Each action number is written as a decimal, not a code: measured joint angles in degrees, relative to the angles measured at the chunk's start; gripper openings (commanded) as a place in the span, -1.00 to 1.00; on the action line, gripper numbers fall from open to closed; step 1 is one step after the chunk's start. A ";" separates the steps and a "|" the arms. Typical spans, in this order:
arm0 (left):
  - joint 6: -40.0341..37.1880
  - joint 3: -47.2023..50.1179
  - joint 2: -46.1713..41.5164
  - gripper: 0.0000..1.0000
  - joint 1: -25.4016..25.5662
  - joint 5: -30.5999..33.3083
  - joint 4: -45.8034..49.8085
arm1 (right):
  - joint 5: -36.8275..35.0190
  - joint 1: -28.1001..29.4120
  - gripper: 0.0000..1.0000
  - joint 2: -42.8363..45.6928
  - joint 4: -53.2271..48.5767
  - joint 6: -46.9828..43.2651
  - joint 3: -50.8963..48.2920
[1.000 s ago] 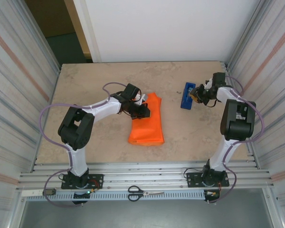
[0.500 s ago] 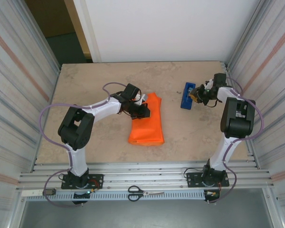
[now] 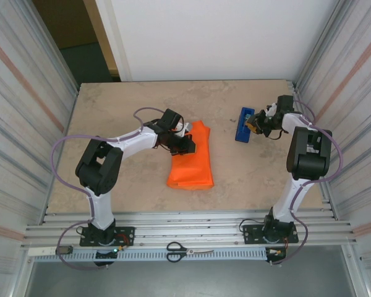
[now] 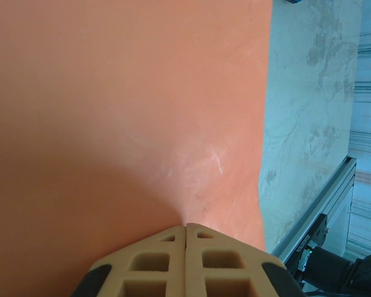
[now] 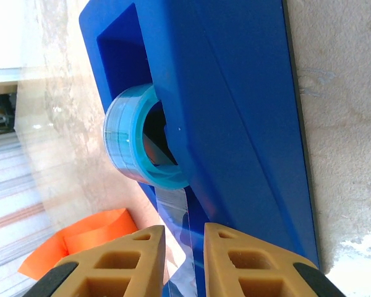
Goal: Wrap the gift box in paper
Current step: Tear off the tape with the cutter.
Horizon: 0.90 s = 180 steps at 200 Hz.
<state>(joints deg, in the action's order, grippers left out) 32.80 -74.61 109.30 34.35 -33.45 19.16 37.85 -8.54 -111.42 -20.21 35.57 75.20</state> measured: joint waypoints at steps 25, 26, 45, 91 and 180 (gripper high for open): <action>0.00 0.00 0.00 -1.00 0.00 0.00 0.00 | -0.50 0.24 -0.57 0.02 -0.31 -0.04 0.00; 0.00 0.00 0.00 -1.00 0.00 0.00 0.00 | -0.50 0.24 -0.57 0.02 -0.31 -0.04 0.00; 0.00 0.00 0.00 -1.00 0.00 0.00 0.00 | -0.48 0.26 -0.56 0.02 -0.50 -0.04 0.00; 0.00 0.00 0.00 -1.00 0.00 0.00 0.00 | -0.42 0.83 -0.59 0.02 -1.55 -0.04 0.00; -0.04 0.00 0.00 -1.00 0.00 0.00 0.00 | -0.44 1.01 -0.60 0.17 -1.42 0.00 -0.59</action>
<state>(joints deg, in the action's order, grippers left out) 32.75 -74.61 109.30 34.35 -33.45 19.16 37.41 -7.53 -111.24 -21.63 35.57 74.61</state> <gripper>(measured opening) 0.043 0.204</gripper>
